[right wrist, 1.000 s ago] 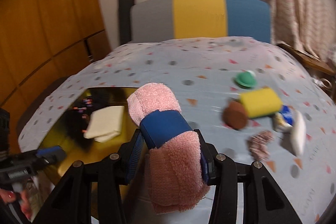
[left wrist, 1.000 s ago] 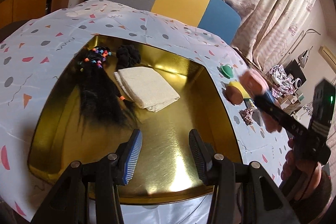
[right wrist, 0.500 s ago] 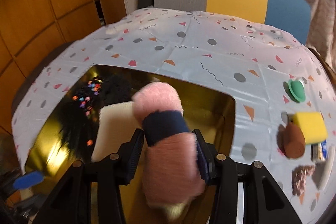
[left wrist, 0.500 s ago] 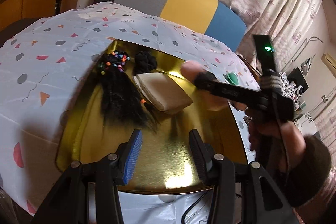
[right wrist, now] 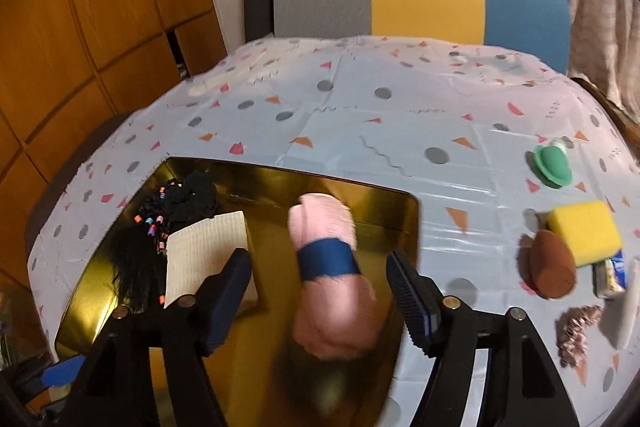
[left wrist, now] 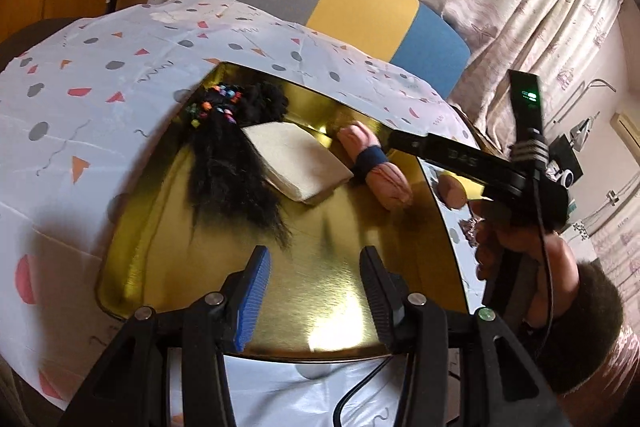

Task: Organize rigid objects
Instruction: 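Lower the pink towel roll into the gold tray and open the right tool, then reach the right tool to the white sponge block and grasp it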

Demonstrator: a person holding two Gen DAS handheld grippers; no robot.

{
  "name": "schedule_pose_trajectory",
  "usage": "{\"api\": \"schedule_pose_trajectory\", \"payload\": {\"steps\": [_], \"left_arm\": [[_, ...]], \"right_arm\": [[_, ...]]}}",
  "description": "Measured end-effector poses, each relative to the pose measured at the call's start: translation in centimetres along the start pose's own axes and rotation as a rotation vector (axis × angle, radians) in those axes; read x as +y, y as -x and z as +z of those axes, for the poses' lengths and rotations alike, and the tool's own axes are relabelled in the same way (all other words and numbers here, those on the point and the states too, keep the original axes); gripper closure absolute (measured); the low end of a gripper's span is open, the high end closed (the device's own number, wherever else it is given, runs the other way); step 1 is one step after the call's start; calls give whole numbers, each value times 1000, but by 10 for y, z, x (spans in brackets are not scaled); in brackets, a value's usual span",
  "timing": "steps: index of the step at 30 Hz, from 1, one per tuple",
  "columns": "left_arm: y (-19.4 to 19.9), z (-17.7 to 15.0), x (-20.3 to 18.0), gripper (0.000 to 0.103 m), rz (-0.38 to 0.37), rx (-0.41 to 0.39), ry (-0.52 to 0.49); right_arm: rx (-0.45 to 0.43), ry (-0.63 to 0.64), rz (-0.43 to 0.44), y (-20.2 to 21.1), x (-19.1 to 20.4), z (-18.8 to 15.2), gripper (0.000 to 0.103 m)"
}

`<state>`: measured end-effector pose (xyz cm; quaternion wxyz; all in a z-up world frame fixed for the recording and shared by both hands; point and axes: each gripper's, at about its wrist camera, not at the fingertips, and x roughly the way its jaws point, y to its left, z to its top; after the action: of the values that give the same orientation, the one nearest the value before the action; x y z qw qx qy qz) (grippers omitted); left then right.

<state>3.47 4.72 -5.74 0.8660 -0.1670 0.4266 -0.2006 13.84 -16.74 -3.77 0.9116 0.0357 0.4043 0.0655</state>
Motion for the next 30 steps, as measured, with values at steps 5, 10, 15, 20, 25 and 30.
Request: {"api": "schedule_pose_trajectory", "payload": {"steps": [5, 10, 15, 20, 25, 30], "left_arm": [[-3, -3, -14, 56, -14, 7, -25], [-5, -7, -28, 56, -24, 18, -50], [-9, -13, -46, 56, -58, 43, -86], [-14, -20, -68, 56, -74, 68, -133], [-20, -29, -98, 56, -93, 95, -199], [-28, -38, -126, 56, -110, 127, -258]], "right_arm": [[-54, -9, -10, 33, -13, -16, 27], [-65, -33, -35, 56, -31, -40, 25], [-39, -86, -62, 66, -60, -72, 25], [-6, -175, -94, 72, -97, -104, 25], [4, -235, -125, 83, -127, -131, 25], [-7, -306, -164, 100, -162, -159, 25]]}}
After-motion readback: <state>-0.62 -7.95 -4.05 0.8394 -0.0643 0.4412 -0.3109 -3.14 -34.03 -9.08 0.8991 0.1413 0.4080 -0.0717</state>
